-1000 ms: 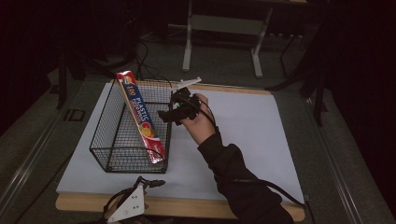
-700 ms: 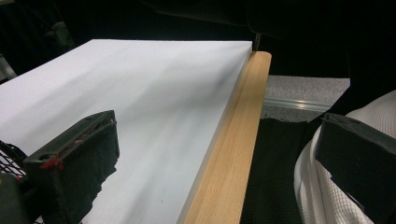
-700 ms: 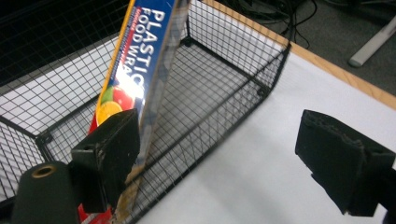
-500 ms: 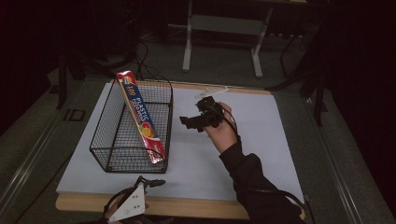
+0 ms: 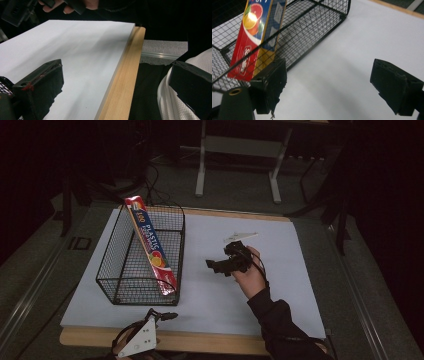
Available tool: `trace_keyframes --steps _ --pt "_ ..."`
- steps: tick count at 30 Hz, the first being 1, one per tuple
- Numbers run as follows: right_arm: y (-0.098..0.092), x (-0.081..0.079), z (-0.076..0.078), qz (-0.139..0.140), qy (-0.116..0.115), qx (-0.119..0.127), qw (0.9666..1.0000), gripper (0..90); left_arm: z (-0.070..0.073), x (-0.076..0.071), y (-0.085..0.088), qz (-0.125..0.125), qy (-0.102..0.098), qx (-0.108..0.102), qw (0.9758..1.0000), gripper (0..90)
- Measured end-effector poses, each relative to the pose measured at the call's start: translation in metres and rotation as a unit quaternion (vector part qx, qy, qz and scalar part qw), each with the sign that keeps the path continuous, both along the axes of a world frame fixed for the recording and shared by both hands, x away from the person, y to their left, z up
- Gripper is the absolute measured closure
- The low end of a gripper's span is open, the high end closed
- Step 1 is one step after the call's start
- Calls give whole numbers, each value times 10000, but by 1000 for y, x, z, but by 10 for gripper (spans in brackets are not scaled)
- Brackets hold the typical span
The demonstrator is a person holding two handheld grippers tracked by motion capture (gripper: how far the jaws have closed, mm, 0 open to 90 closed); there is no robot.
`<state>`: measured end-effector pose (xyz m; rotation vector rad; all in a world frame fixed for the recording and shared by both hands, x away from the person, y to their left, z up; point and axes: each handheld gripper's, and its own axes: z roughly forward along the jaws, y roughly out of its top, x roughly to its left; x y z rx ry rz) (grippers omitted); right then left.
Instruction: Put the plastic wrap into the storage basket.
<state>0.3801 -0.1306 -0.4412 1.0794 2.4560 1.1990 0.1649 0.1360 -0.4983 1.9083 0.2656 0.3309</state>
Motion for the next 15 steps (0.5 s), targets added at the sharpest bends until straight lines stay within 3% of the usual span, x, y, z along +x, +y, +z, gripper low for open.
trace_keyframes --steps 15 --pt "-27 -20 -43 27 150 54 9999 142 0 -1 0 3 -7 -16 10000 2"
